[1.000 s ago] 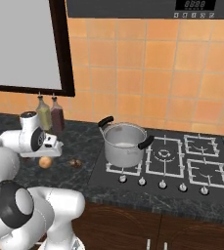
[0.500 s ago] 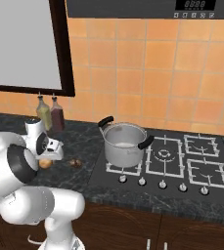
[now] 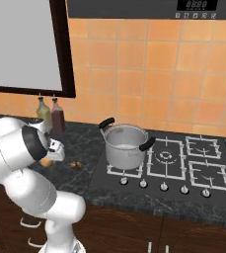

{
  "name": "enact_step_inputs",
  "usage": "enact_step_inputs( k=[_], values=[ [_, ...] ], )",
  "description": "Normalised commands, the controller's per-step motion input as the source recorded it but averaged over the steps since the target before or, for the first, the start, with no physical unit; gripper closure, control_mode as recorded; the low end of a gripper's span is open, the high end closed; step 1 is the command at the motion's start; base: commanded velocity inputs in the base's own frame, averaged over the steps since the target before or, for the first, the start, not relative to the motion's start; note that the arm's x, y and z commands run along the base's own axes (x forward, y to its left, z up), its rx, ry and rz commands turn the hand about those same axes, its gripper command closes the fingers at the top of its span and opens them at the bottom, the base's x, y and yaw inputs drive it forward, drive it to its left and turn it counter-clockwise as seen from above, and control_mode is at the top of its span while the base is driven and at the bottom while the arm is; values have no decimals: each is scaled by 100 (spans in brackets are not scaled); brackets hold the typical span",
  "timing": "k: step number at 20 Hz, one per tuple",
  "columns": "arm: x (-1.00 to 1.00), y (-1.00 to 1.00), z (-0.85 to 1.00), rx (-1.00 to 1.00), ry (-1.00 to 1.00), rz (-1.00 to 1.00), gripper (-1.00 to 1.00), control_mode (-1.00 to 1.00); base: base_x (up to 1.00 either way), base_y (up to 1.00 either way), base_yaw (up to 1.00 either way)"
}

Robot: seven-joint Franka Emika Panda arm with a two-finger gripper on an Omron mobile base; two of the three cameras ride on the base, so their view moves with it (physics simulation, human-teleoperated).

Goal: Put the mushroom and squash in the pot. Retrieve the spatula and lightly stir the vegetables in the pot.

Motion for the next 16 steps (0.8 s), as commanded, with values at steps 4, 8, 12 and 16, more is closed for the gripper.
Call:
enact_step_inputs(
  k=[4, 8, 12, 16],
  values=[
    [-30, -17, 96, 0, -30, -4, 100, -100, 0, 0, 0],
    [-11, -43, 100, 0, -27, 0, 100, -100, 0, 0, 0],
    [-11, -72, 100, 0, -20, 0, 100, -100, 0, 0, 0],
    [-7, -75, 100, 0, -15, 0, 100, -100, 0, 0, 0]
  ],
)
